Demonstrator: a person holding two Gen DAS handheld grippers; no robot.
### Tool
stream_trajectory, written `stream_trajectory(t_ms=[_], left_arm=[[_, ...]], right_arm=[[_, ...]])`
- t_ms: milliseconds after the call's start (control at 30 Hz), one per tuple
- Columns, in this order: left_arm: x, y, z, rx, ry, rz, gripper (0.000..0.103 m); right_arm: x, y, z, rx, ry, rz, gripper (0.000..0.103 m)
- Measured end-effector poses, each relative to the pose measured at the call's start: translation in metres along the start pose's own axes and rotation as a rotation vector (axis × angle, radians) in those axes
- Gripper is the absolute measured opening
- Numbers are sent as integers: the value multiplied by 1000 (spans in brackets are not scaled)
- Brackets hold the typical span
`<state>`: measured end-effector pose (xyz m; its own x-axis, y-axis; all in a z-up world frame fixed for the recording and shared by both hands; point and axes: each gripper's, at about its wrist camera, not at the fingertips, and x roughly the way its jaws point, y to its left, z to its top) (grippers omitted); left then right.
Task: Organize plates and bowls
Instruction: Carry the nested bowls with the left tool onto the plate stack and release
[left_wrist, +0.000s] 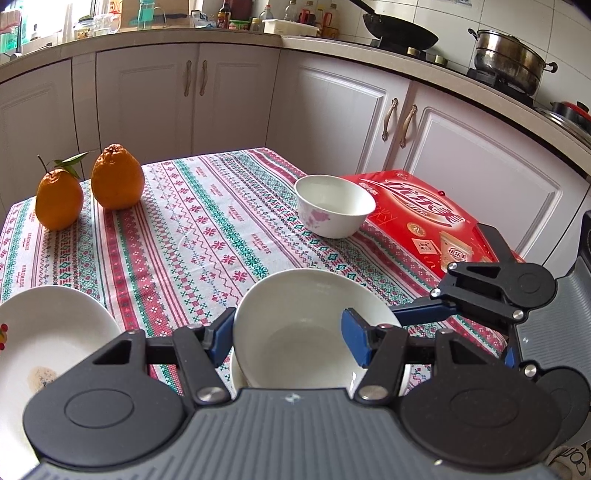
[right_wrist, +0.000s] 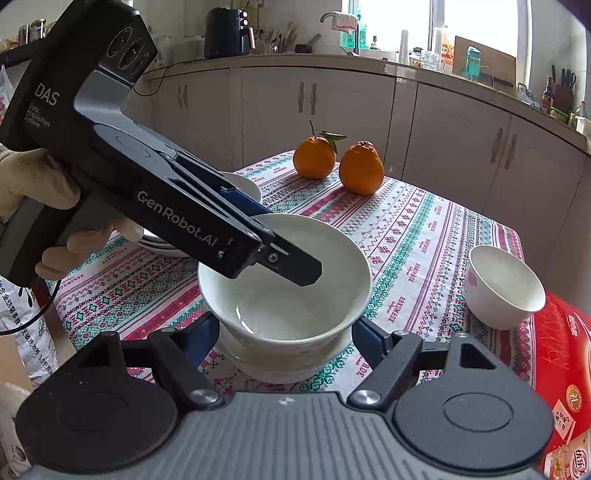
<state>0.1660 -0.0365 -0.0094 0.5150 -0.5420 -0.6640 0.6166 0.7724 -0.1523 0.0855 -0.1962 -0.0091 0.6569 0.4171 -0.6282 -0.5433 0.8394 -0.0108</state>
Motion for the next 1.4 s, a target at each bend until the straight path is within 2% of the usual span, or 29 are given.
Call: stream_trajectory(t_ms=[800, 900, 1000, 1067, 1400], left_arm=[[8, 3, -10, -12, 8, -3, 60], [8, 2, -10, -2, 7, 4, 70], [4, 3, -10, 6, -6, 1, 73], [2, 3, -9, 12, -16, 19, 80], [-9, 15, -15, -7, -19, 69, 84]], right_arm=[[5, -2, -3, 16, 16, 16, 83], [4, -2, -4, 17, 11, 11, 85], [-2, -2, -3, 16, -16, 6, 95], [-6, -2, -1, 22, -35, 7, 100], [-12, -10, 5, 89, -75, -59, 103]])
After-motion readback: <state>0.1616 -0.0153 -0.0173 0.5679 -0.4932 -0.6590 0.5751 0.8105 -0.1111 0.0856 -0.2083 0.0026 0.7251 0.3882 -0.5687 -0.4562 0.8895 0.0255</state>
